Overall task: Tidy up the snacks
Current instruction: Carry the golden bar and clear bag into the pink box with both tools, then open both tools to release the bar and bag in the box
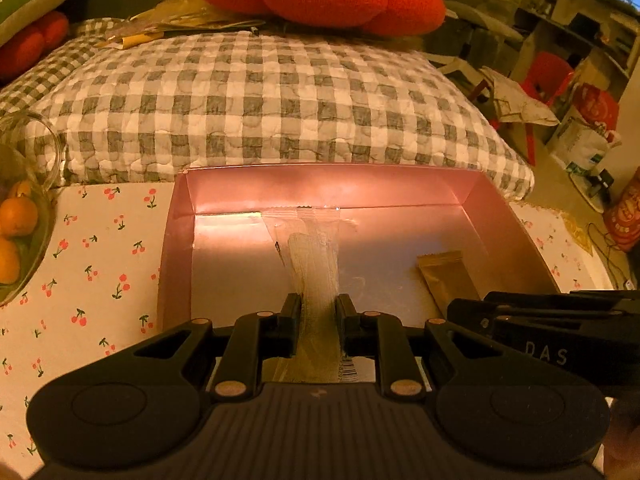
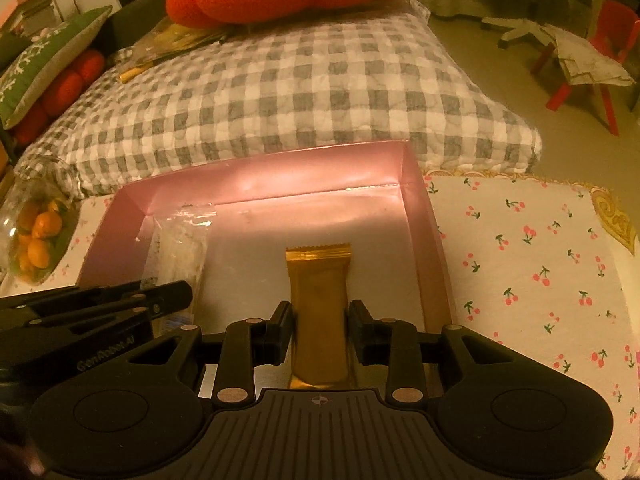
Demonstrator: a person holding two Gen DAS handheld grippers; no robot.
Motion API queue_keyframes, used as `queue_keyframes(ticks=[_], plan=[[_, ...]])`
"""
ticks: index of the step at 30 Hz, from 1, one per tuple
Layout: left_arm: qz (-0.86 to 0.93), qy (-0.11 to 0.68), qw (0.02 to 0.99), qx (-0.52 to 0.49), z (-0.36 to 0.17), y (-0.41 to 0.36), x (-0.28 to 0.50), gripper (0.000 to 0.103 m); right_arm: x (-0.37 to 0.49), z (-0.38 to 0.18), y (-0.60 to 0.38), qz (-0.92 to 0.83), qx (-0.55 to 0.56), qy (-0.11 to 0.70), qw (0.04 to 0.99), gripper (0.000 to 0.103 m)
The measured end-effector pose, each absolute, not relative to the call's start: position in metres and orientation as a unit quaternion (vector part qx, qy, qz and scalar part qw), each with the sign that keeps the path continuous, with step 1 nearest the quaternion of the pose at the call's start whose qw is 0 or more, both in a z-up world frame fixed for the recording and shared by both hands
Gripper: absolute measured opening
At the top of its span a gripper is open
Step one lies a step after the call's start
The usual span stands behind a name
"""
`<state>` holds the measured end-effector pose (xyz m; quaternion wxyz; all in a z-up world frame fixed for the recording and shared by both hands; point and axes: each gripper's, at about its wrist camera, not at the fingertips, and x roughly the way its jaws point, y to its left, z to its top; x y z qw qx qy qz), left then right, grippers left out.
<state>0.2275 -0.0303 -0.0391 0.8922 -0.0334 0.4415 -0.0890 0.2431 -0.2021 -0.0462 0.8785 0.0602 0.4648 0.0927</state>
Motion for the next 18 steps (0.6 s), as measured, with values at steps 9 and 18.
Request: queue_keyframes(ticks=[9,18], plan=[[-0.091,0.429,0.898,-0.045,-0.023,-0.029,0.219,0.049,0.23,-0.028,-0.207,0.094,0.065,0.453,0.884,0.054],[-0.094,0.417,0.903,-0.046,-0.005,-0.024,0.196,0.068,0.207,0.0,-0.212,0.086,0.066,0.437,0.893,0.069]])
